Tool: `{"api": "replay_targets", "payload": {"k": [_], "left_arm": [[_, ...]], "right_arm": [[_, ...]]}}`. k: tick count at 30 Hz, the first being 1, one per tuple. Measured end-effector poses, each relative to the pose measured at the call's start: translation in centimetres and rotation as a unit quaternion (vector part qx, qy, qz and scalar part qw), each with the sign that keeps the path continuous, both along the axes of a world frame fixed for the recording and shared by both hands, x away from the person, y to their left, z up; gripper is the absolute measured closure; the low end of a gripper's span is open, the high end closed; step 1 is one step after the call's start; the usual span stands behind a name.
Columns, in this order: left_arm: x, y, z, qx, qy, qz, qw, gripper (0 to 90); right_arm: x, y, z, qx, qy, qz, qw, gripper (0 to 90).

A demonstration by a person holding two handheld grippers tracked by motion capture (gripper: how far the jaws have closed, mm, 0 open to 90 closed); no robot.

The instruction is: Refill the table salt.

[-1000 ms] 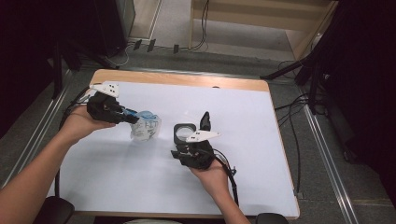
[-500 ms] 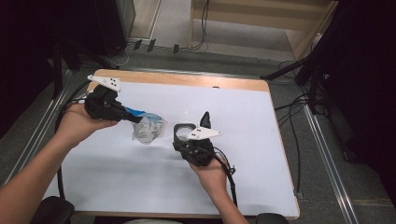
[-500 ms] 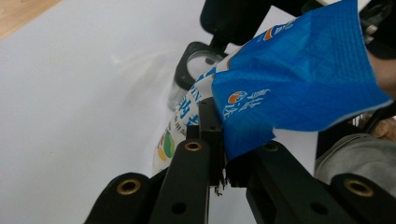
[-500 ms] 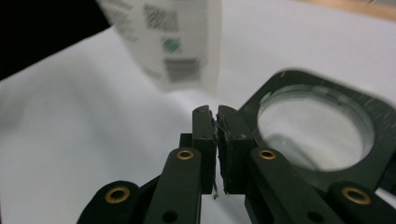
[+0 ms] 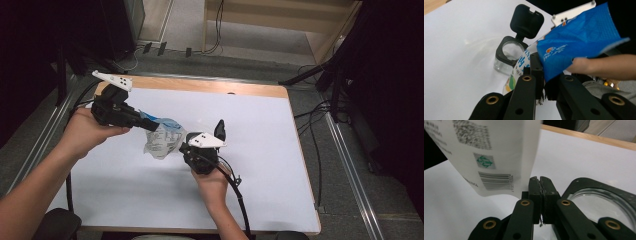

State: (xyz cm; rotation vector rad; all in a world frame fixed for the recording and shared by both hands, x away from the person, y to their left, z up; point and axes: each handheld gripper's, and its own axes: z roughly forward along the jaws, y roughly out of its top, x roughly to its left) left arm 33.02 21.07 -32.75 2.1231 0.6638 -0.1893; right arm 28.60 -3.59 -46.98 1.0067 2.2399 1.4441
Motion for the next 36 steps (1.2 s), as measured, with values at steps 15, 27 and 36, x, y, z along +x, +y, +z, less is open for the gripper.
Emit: {"api": "replay_targets", "payload": {"k": [15,27,36], "left_arm": [[2.0,-3.9,-0.7,0.028,0.032,0.014,0.9990,90.0],[1.0,-2.5,-0.5,0.021,0.033,0.032,0.9987,90.0],[0.9,-2.0,-0.5,0.003,0.046,0.033,0.9984,90.0]], "right_arm": [[-0.5,1.9,-2.5,0.038,-0.011,0.005,0.9992,90.0],[-0.3,2.7,-3.3,0.026,-0.045,0.007,0.9986,90.0],[-0.2,3.0,-3.5,0.019,-0.060,0.001,0.9980,88.6]]}}
